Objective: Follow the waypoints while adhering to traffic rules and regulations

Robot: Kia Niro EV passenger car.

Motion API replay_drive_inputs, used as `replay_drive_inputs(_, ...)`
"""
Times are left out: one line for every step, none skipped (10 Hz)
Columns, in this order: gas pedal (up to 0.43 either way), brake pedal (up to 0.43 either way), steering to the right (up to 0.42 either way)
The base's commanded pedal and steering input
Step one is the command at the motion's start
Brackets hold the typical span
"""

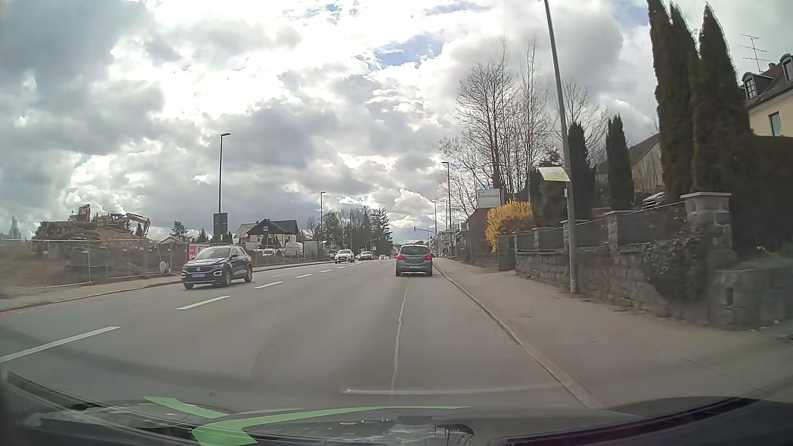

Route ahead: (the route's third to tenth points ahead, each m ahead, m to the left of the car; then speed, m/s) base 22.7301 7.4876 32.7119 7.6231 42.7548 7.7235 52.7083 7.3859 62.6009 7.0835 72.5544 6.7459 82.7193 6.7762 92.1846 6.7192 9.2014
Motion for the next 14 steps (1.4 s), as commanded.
replay_drive_inputs(0.067,0.000,0.000)
replay_drive_inputs(0.098,0.000,0.000)
replay_drive_inputs(0.138,0.000,0.000)
replay_drive_inputs(0.177,0.000,0.000)
replay_drive_inputs(0.177,0.000,0.000)
replay_drive_inputs(0.177,0.000,0.000)
replay_drive_inputs(0.177,0.000,0.000)
replay_drive_inputs(0.177,0.000,-0.001)
replay_drive_inputs(0.177,0.000,-0.001)
replay_drive_inputs(0.177,0.000,-0.001)
replay_drive_inputs(0.177,0.000,-0.001)
replay_drive_inputs(0.177,0.000,-0.001)
replay_drive_inputs(0.177,0.000,-0.001)
replay_drive_inputs(0.177,0.000,-0.001)
